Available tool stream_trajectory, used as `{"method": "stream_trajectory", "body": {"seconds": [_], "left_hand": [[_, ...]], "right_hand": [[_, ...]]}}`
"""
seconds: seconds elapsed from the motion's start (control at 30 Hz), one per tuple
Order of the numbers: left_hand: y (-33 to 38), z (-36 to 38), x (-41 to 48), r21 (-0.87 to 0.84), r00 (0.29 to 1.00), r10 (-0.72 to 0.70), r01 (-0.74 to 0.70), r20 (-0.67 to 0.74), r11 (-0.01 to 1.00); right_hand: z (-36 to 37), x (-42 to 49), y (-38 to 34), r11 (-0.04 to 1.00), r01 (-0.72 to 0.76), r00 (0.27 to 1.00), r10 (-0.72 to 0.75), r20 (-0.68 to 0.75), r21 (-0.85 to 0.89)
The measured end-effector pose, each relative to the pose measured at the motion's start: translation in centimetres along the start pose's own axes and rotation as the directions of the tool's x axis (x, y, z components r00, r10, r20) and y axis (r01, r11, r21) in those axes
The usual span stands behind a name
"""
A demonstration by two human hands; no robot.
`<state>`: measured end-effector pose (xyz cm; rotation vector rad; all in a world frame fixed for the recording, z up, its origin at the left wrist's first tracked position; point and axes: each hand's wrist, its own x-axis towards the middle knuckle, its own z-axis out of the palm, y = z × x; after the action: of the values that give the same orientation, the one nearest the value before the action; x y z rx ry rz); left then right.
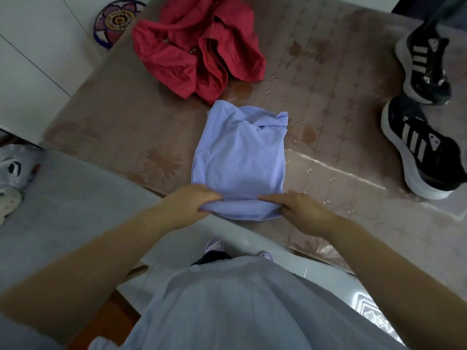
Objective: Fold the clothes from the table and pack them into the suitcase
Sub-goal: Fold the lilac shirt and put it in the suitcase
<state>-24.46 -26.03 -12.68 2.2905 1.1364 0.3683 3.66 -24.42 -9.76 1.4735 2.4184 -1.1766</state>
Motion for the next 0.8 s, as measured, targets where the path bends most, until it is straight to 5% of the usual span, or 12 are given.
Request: {"method": "stream_trajectory", "body": {"seconds": [0.17,0.27,0.4,0.57,0.67,0.73,0.8], "left_hand": [[-0.2,-3.3,1.4,-0.261,0.952,-0.284,0.304,0.112,0.916],[-0.9,-4.7,2.3,-0.320,0.924,-0.347,0.382,0.163,0.867],[-1.0,-6.6,2.9,-0.318,0.861,-0.339,0.466,0.380,0.826],[-0.2,-9.7,3.9,-0.303,0.742,-0.171,0.458,0.648,0.836],[-1.3,-10.7,5.3,-0.356,0.805,-0.223,0.467,0.550,0.809],[-3.0,-10.5,6.6,-0.417,0.856,-0.389,0.508,0.341,0.753],[-4.3,-9.7,8.2,-0.463,0.833,-0.538,0.529,0.126,0.711]], "right_hand": [[-1.9,1.2,-0.2,0.923,-0.040,0.999,0.033,0.023,0.382],[-1.9,0.7,-0.8,0.943,0.081,0.996,-0.064,-0.064,0.322],[-0.2,0.5,-0.7,0.986,0.166,0.961,-0.160,-0.225,0.005],[-3.1,0.2,-0.9,0.957,-0.012,0.998,-0.004,0.056,0.289],[-4.3,1.6,-1.5,0.922,0.007,0.996,0.026,-0.081,0.386],[-4.4,3.9,-1.4,0.917,-0.038,0.972,0.125,-0.198,0.396],[-4.1,6.4,-1.6,0.903,-0.122,0.930,0.249,-0.270,0.412]]}}
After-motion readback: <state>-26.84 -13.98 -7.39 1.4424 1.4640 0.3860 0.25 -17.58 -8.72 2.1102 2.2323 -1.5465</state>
